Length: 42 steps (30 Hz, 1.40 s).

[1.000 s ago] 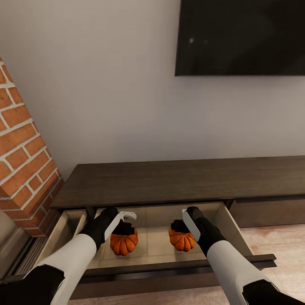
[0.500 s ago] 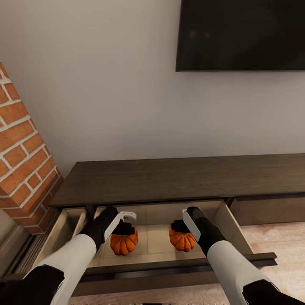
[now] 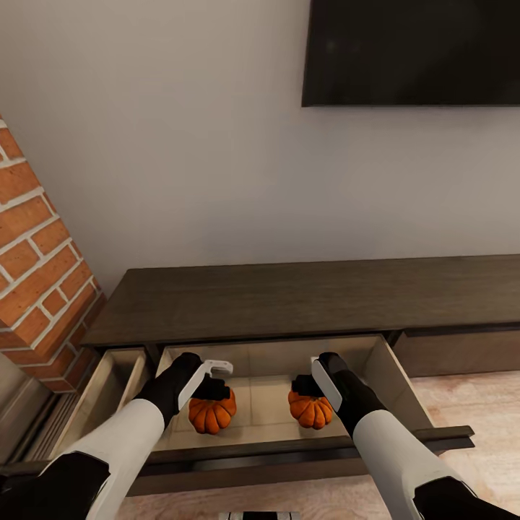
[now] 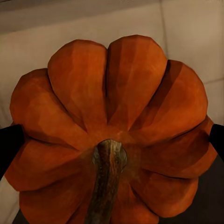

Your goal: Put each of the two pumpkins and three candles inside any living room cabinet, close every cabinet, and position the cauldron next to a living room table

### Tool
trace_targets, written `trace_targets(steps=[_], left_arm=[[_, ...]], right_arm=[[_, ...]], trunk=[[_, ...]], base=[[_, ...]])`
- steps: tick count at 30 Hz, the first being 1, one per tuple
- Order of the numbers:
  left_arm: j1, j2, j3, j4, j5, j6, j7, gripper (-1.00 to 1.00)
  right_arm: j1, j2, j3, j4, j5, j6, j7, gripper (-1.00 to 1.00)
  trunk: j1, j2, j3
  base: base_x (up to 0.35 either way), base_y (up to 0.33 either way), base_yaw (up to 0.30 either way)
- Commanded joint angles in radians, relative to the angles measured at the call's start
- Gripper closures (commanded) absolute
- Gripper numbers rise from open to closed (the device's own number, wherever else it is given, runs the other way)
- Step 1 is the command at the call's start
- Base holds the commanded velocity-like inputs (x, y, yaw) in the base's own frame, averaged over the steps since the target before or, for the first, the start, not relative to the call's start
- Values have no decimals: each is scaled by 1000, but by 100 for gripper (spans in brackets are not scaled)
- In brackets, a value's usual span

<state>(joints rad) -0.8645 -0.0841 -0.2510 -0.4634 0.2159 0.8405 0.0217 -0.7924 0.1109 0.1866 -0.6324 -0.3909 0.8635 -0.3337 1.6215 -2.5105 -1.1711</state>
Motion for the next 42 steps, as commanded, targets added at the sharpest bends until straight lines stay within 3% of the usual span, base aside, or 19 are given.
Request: trace_targets(steps=[1,18,19,28,29,42], left_arm=[[-1,0,-5,-1,5,3,3,100],[-1,0,-5,-1,5,0,3,100],[-1,0,-5,-1,5,0,3,100],[-1,0,-5,-1,5,0,3,100],[-1,0,-5,-1,5,0,3,-100],[-1,0,-5,-1,5,0,1,-100]], right_arm=[[-1,0,4,-1,-11,2,-8,100],[-1,0,4,-1,-11,2,-8,100],[-1,0,4,-1,-11,2,-8,-100],[-1,0,4,-1,-11,3,-8,-100],[-1,0,4,-1,-11,3,-8,-100],[-1,0,4,-1,-11,3,-8,-100]], trunk=[[0,0,-1],[0,0,-1],[0,0,-1],[0,0,-1],[0,0,-1],[0,0,-1]], base=[[0,0,0],[0,0,0],[0,0,0],[0,0,0],[0,0,0],[0,0,0]])
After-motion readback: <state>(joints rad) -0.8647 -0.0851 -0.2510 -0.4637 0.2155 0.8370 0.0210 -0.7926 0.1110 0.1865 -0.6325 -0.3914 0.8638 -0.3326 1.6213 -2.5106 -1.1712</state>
